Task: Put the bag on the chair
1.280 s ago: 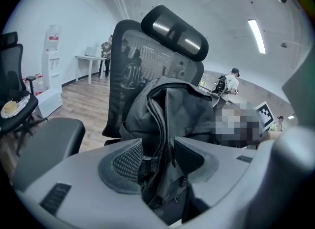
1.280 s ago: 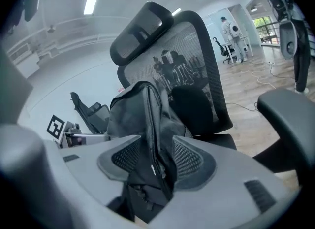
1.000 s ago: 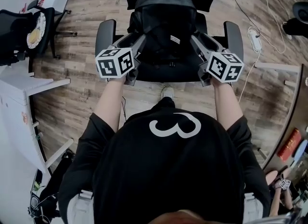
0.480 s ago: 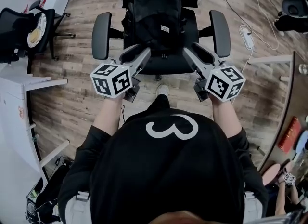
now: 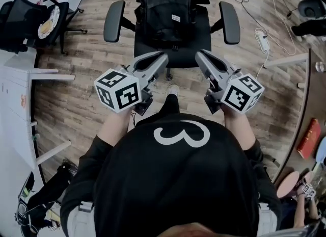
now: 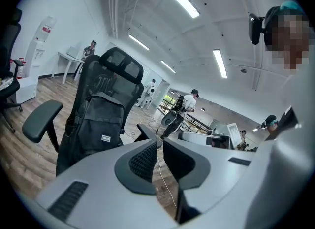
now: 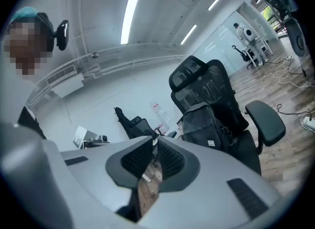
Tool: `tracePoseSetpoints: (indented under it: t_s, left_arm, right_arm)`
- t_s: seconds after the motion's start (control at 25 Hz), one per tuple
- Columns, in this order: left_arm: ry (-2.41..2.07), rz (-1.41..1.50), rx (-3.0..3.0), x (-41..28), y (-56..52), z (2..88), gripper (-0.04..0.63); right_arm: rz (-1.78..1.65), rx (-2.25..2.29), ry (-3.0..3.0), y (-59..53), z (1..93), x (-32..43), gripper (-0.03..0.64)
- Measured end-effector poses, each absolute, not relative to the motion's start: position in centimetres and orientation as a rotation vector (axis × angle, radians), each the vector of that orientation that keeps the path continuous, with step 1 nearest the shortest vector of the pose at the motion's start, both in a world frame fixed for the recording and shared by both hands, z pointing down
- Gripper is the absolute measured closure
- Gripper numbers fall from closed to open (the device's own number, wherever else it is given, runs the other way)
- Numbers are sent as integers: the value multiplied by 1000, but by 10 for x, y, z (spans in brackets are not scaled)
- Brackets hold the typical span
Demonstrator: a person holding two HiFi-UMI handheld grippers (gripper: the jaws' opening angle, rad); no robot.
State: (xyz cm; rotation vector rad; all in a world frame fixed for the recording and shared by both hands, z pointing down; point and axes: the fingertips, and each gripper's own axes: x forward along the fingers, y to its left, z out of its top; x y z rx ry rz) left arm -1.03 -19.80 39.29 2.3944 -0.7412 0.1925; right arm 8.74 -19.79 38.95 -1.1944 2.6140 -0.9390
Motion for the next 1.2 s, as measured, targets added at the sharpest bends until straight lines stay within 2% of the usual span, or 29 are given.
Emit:
tracePoseSetpoints:
  t_s: [0.32,1.2]
  left_arm:
    - [-755,135,2466,-5,-119,369,577]
    - [-681,139,2698,32,2,297,578]
  right_arm:
    - [-841,-1089,2653,-113,360,86,591]
    - [-650,-1081,2707,11,299,102,592]
